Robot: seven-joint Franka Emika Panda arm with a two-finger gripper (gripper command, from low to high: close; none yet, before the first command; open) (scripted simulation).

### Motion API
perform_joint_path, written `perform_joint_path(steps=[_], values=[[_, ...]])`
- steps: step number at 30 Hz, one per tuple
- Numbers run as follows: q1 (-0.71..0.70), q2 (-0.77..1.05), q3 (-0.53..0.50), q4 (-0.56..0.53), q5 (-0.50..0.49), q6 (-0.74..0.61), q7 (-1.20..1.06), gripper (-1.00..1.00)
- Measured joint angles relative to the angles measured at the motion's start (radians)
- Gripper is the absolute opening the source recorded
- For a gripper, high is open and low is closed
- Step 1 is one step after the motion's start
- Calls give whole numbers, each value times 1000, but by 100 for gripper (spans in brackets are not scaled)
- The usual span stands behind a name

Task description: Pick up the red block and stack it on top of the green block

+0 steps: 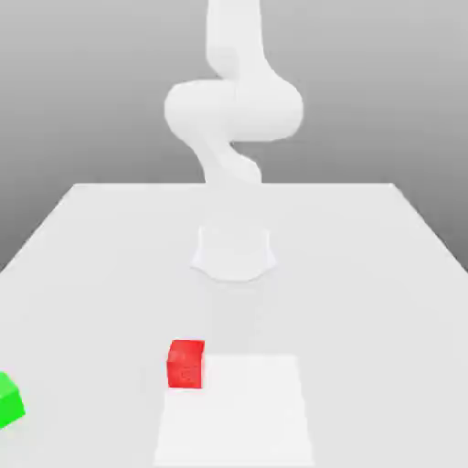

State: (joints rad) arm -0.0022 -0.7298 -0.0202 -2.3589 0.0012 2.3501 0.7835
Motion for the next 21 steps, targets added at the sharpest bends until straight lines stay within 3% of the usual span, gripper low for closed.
perform_joint_path(steps=[17, 21], values=[[-48, 626, -124, -476, -19, 431, -119, 0], [-55, 787, -113, -489, 32, 559, -165, 0]])
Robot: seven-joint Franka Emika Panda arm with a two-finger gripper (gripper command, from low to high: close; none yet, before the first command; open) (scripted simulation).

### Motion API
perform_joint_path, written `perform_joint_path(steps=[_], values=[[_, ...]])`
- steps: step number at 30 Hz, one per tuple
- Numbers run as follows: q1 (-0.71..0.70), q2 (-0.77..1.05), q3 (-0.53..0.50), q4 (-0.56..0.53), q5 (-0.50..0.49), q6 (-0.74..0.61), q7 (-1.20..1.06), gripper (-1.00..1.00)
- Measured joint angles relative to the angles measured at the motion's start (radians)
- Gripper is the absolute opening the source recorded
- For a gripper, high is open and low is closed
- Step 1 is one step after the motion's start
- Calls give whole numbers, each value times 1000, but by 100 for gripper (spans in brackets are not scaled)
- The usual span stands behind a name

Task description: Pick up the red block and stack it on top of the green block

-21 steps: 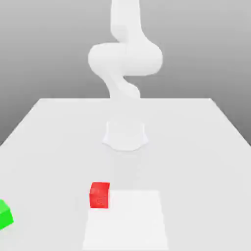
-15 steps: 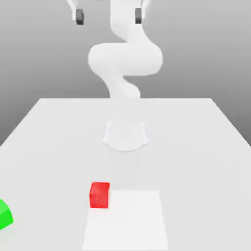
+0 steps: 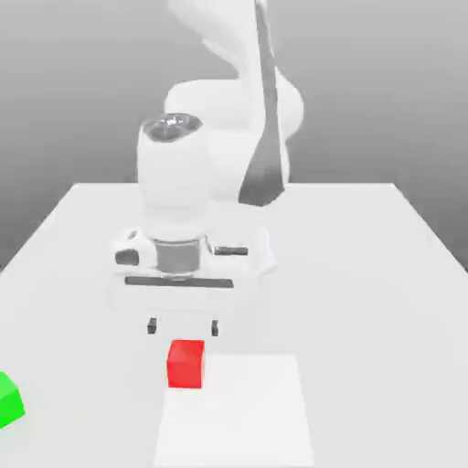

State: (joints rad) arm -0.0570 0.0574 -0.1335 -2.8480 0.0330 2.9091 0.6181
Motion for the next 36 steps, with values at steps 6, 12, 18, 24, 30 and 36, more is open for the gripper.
perform_joint_path(steps=[6, 12, 18, 24, 30, 36], values=[[-56, 140, 71, 18, 65, 118, -47, -100], [-57, 121, 69, 15, 50, 102, -36, -100], [-58, -82, 45, -15, -40, -70, 30, -100], [-189, -21, -8, 164, -41, -190, 230, -100], [-276, 91, -83, 381, 17, -297, 426, -100], [-349, 240, -127, 538, 115, -315, 524, -100]])
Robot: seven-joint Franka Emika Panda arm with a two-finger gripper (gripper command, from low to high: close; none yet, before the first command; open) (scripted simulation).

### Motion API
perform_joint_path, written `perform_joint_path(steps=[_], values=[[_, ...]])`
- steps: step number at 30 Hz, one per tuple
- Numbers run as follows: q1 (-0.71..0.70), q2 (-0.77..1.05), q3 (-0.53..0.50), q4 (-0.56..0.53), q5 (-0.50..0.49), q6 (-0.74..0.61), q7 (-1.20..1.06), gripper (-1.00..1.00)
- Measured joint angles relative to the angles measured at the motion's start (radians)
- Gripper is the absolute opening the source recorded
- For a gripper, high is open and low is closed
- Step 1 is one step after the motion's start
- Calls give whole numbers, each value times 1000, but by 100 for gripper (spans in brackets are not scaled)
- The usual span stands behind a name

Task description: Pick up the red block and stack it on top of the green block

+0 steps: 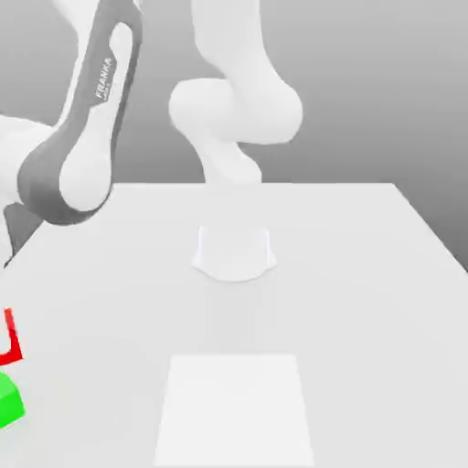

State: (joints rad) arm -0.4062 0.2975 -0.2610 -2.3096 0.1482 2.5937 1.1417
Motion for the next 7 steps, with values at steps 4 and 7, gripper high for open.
perform_joint_path(steps=[4, 7], values=[[-20, 70, 22, 9, 36, 59, -20, 100], [-20, 70, 22, 9, 36, 59, -20, 100]])
